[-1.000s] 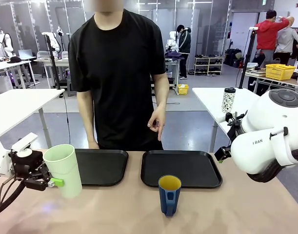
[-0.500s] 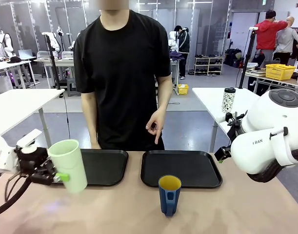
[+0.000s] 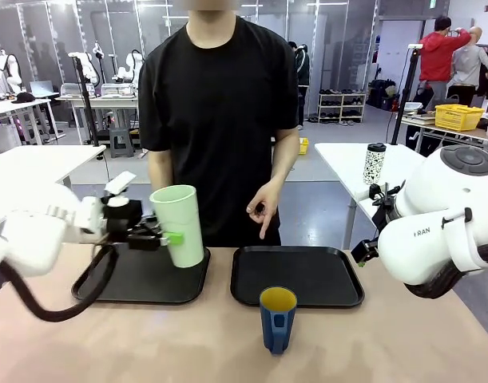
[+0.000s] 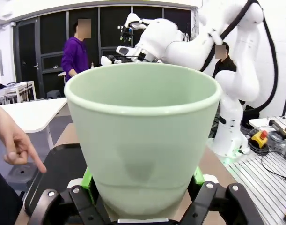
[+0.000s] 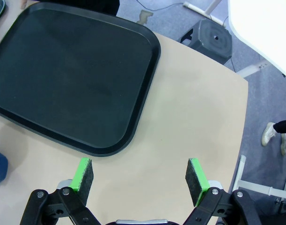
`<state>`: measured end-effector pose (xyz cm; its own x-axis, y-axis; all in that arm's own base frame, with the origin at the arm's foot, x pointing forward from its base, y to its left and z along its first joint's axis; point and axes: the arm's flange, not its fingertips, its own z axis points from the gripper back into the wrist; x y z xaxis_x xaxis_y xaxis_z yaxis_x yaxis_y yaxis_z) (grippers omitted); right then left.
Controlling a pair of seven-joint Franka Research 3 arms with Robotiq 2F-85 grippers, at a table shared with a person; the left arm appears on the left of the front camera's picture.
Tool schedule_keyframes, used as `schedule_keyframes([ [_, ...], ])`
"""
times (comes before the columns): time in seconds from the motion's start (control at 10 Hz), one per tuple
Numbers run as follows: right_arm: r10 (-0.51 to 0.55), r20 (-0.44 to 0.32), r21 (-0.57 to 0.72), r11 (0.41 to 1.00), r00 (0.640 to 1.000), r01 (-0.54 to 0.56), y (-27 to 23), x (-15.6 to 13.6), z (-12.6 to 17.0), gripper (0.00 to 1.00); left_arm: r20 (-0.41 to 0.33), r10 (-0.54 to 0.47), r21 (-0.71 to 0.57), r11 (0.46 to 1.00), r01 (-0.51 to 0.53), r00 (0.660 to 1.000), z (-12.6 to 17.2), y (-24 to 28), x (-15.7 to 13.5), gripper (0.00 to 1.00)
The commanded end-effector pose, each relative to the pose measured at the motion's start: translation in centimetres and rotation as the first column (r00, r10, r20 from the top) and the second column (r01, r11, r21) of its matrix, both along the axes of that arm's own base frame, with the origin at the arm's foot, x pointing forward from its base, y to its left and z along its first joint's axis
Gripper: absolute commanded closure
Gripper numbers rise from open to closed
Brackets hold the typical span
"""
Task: Sort and store the cups by type.
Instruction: Place the picked Reusable plastic cup into the Flat Tray indicated by the person.
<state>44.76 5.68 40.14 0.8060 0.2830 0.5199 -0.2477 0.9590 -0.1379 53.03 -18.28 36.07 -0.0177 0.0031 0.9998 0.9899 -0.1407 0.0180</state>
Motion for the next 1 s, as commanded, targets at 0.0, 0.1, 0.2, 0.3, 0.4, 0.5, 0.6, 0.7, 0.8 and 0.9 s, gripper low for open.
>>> schedule_keyframes([
  [0.0,0.005,0.0,-0.007,1.0,1.0,-0.005,0.0,-0.2,-0.1,0.0,-0.036,-0.011,0.023,1.0,0.012,0.999,-0.4,-3.2,3.2,0.15],
  [0.1,0.005,0.0,-0.007,1.0,1.0,-0.005,0.0,-0.2,-0.1,0.0,-0.059,-0.037,0.028,0.999,0.039,0.998,-0.8,-5.0,4.2,0.15],
  [0.2,0.005,0.0,-0.007,1.0,1.0,-0.005,0.0,-0.2,-0.1,0.0,-0.075,-0.06,0.035,0.997,0.063,0.995,-1.3,-6.8,5.2,0.15],
  [0.3,0.005,0.0,-0.007,1.0,1.0,-0.005,0.0,-0.2,-0.1,0.0,-0.091,-0.07,0.046,0.996,0.074,0.993,-1.7,-8.1,5.6,0.15],
  [0.4,0.005,0.0,-0.007,1.0,1.0,-0.005,0.0,-0.2,-0.1,0.0,-0.083,-0.08,0.057,0.995,0.085,0.993,-2.0,-8.7,5.7,0.15],
  [0.5,0.005,0.0,-0.007,1.0,1.0,-0.005,0.0,-0.2,-0.1,0.0,-0.057,-0.113,0.058,0.992,0.116,0.992,-1.7,-8.4,5.1,0.15],
  [0.6,0.005,0.0,-0.007,1.0,1.0,-0.005,0.0,-0.2,-0.1,0.0,-0.072,-0.07,0.03,0.997,0.073,0.995,-2.5,-8.3,4.6,0.15],
  [0.7,0.005,0.0,-0.007,1.0,1.0,-0.005,0.0,-0.2,-0.1,0.0,-0.072,-0.07,0.03,0.997,0.073,0.995,-2.5,-8.3,4.6,0.15],
  [0.8,0.005,0.0,-0.007,1.0,1.0,-0.005,0.0,-0.2,-0.1,0.0,-0.072,-0.07,0.03,0.997,0.073,0.995,-2.5,-8.3,4.6,0.15],
  [0.9,0.005,0.0,-0.007,1.0,1.0,-0.005,0.0,-0.2,-0.1,0.0,-0.072,-0.07,0.03,0.997,0.073,0.995,-2.5,-8.3,4.6,0.15],
])
